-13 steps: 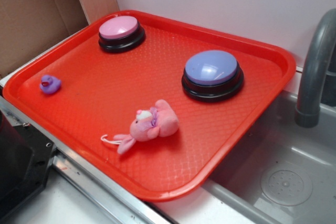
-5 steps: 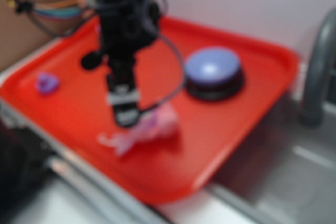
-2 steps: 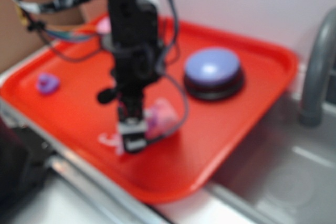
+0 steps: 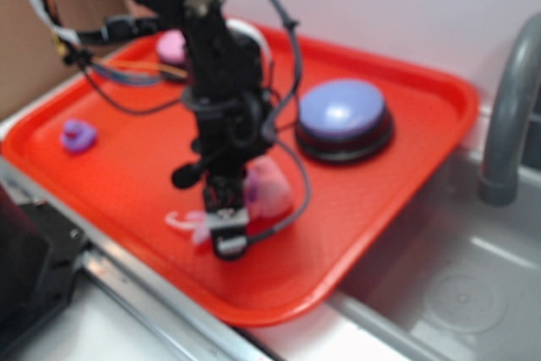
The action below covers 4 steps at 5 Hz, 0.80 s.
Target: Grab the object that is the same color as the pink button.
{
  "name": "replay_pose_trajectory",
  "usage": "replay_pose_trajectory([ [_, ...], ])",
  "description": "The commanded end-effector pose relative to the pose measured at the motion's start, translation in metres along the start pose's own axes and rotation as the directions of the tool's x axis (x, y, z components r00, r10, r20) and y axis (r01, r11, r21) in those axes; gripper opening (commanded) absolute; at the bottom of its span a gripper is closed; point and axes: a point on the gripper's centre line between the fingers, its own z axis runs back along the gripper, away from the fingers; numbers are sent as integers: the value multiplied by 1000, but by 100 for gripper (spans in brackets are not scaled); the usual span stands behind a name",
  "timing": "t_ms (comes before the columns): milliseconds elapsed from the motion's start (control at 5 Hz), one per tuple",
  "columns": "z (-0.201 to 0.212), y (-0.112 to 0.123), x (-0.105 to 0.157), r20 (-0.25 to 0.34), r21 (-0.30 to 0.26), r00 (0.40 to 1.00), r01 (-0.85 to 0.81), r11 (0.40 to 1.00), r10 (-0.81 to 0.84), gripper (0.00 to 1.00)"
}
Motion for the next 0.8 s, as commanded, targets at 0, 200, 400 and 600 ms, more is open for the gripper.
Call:
replay_pose_trajectory([
  [0,12,-4,-7,31,33,1000,6,999,-7,0],
  [200,61,-4,-20,96,104,990,-115,988,105,0],
  [400,111,-6,-34,80,132,972,-231,964,222,0],
  [600,162,-5,-49,15,118,943,-331,936,332,0],
])
